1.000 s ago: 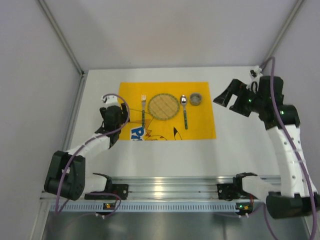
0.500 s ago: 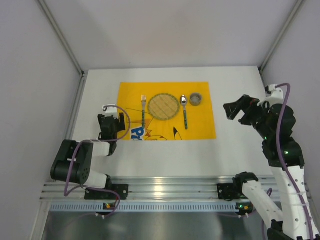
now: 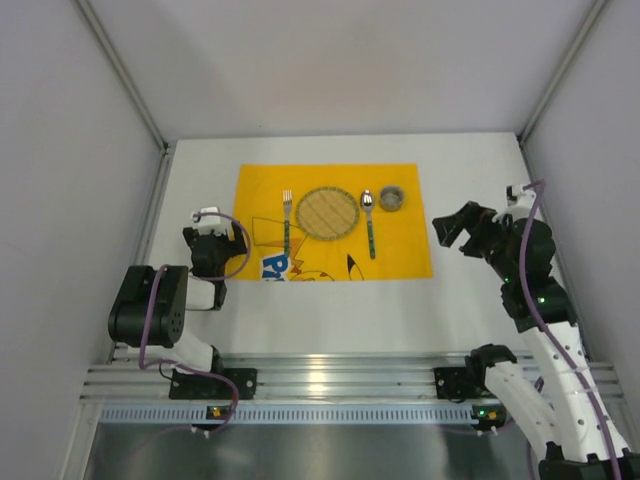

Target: Set the dinner table for one person

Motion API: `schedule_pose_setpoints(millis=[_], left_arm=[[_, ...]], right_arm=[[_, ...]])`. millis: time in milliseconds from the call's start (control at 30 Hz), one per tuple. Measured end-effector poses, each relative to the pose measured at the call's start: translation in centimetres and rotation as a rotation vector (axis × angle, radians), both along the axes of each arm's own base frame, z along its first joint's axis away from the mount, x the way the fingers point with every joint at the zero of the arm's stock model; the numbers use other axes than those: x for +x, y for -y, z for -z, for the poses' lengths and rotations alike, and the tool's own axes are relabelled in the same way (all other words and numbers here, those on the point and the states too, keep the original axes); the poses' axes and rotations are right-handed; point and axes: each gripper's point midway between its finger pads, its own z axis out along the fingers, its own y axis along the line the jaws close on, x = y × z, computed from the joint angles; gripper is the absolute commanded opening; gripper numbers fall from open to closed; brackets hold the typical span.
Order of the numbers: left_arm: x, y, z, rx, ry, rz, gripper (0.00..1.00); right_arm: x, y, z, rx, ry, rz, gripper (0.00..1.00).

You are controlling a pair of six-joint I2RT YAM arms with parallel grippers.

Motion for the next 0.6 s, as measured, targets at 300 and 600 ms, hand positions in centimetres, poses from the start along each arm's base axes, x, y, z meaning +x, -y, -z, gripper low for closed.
schedule_pose_setpoints(millis=[300, 600], left_arm=[[0.2, 0.1, -0.5, -0.003, 0.021, 0.006, 0.99], [0.2, 0.1, -0.5, -0.003, 0.023, 0.007, 0.98]], right_arm=[[2.0, 3.1, 8.2, -0.1, -0.087, 0.17, 1.0], [4.0, 5.6, 16.4, -0.397, -0.045, 0.17, 1.0]])
